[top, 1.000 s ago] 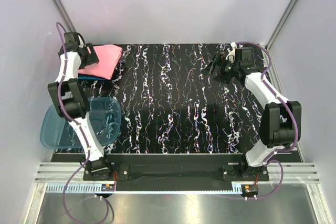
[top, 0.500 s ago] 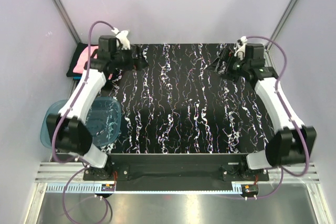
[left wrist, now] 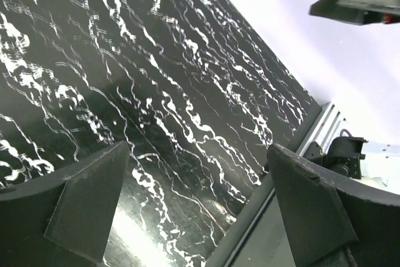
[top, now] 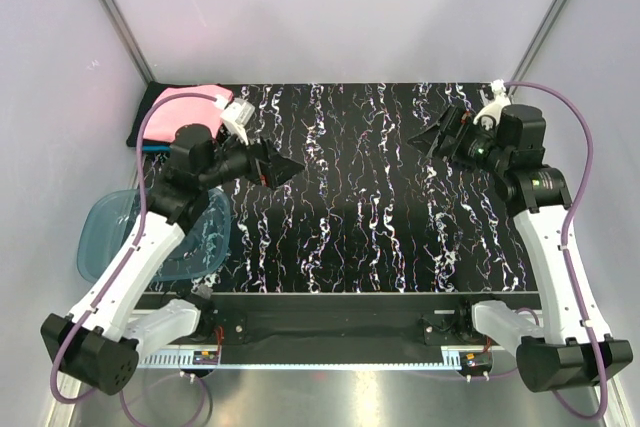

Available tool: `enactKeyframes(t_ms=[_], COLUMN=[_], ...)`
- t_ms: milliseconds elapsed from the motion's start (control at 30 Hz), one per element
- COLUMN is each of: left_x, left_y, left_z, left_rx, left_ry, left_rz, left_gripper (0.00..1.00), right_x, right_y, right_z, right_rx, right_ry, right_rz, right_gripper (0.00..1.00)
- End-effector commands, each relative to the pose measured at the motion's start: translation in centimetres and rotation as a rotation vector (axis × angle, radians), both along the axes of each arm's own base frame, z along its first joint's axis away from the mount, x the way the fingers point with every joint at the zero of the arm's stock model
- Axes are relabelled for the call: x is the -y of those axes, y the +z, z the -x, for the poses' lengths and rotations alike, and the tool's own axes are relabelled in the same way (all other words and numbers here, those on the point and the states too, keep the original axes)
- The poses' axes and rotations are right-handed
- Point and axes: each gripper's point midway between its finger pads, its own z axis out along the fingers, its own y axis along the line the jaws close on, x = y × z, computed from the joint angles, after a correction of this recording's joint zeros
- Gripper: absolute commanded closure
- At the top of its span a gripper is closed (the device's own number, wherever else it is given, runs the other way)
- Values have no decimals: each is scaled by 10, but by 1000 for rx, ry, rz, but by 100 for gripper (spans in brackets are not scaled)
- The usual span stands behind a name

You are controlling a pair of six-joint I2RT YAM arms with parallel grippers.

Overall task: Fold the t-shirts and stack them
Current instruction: Neatly place the folded tshirt to the corner

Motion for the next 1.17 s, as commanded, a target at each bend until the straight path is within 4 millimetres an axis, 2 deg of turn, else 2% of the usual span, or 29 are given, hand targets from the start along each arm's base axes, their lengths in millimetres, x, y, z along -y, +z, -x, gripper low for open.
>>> enactKeyframes(t_ms=[0, 233, 900, 1133], left_x=[6, 3, -2, -4], left_y=[15, 25, 33, 31], left_z=[0, 2, -2, -3], left_rx=[54, 87, 111, 108], left_ry=[-21, 1, 44, 50], left_rz=[68, 86, 88, 73], left_gripper=[1, 1, 1, 1], right_x=[2, -1, 0, 1], right_y=[5, 1, 7, 3], right_z=[3, 3, 6, 4], right_rx=[26, 12, 50, 45], right_ry=[-14, 3, -6, -16], right_rz=[-5, -17, -20, -26], right_gripper=[0, 0, 0, 0])
